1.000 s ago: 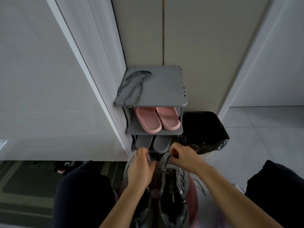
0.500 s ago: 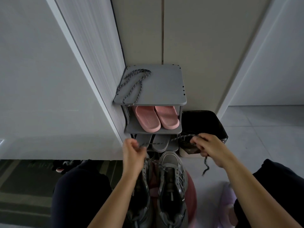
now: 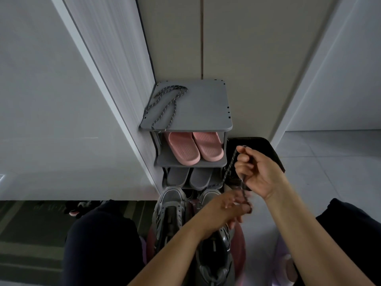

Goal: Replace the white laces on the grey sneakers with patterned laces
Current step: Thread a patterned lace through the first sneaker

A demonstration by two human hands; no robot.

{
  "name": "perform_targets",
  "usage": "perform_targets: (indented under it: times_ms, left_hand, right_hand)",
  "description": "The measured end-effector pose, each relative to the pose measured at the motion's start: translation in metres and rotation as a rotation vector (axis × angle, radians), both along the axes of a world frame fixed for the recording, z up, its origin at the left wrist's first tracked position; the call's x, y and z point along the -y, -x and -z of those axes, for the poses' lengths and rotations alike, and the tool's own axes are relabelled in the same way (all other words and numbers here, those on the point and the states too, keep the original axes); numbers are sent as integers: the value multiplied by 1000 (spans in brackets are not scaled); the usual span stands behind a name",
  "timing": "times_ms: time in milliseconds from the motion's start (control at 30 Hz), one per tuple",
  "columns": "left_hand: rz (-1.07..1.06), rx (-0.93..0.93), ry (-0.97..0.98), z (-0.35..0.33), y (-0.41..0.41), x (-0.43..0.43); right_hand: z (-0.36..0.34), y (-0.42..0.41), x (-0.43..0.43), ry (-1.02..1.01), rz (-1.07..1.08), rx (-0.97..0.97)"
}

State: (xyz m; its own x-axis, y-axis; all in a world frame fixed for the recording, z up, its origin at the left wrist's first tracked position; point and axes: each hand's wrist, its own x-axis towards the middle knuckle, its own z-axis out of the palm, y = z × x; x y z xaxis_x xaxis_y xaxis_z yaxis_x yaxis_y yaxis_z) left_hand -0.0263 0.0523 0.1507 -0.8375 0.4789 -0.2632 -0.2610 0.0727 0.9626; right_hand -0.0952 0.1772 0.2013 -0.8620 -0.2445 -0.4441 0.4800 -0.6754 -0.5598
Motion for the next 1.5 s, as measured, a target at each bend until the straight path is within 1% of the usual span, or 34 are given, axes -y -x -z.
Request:
perform_targets:
  times_ms: [67,100,133,167,200,233,267,300,333,400,467,533,600,667,700,767,800,833,867,933,1033,1100,1167,1233,1300,1367,1500]
  left_hand:
    - [1,7,47,1,-1,-4]
    - [-7,19,48,2,-1,-4]
    - [-22,34,33,0,0,-2]
    - [-62,40,35,-2,3,1]
    - [-116,34,58,-6,7,6]
    - [-170,5,112,-9,13,11]
    - [-214,-33,173,-12,19,16]
    - [-230,-76,225,-12,26,19]
    - [-216,-109,265,-13,32,22]
    - [-142,-136,316,-14,42,22]
    - [-91,-138,354,-10,46,19]
    - [-108,-126,339,-8,48,16]
    - [-146,-88,283,-6,50,16]
    - [-193,-58,295,-2,51,19]
    - [-203,-71,380,1,51,24]
    - [-157,-169,700,12,45,37]
    - [-96,-190,851,18,40,44]
    - [-30,-172,951,24,32,49]
    - [21,-136,1008,29,26,51]
    - [21,-111,1023,36,13,49]
    - [-109,-191,967,43,6,44]
    - [-154,-190,905,47,5,44]
    - [-160,-178,884,49,4,42]
    - [-118,-190,926,52,4,38]
    - [-77,-198,1000,55,4,32]
    - [-92,-199,1036,56,4,24]
    - [-141,-223,1037,61,7,18]
  right_hand:
    - [1,-3,4,34,11,-21]
    - [3,-4,3,8,4,-58]
    - [4,-6,1,-92,-31,-117]
    - [6,-9,-2,-285,-106,-197]
    - [11,-15,-6,-521,-216,-278]
    - [19,-22,-10,-716,-341,-329]
    - [28,-29,-13,-815,-467,-334]
    - [37,-36,-14,-838,-574,-311]
    - [47,-43,-14,-838,-634,-281]
    - [62,-52,-10,-872,-605,-261]
    - [70,-57,-4,-934,-549,-300]
    - [73,-57,2,-994,-568,-374]
    - [77,-56,5,-1076,-597,-415]
    - [83,-52,4,-1098,-531,-375]
    - [85,-49,4,-1045,-468,-314]
    - [88,-46,1,-897,-361,-198]
    - [90,-45,-1,-870,-339,-165]
    - [93,-45,-3,-868,-330,-150]
    - [96,-45,-5,-881,-326,-150]
    - [100,-45,-5,-920,-317,-164]
    - [104,-45,-2,-1007,-361,-190]
    - [107,-45,-2,-1079,-401,-215]
    - [108,-44,-2,-1131,-431,-226]
    - [109,-43,-3,-1165,-454,-228]
    - [110,-42,-3,-1241,-480,-255]
    - [111,-41,-1,-1321,-512,-288]
    - [110,-39,1,-1438,-570,-356]
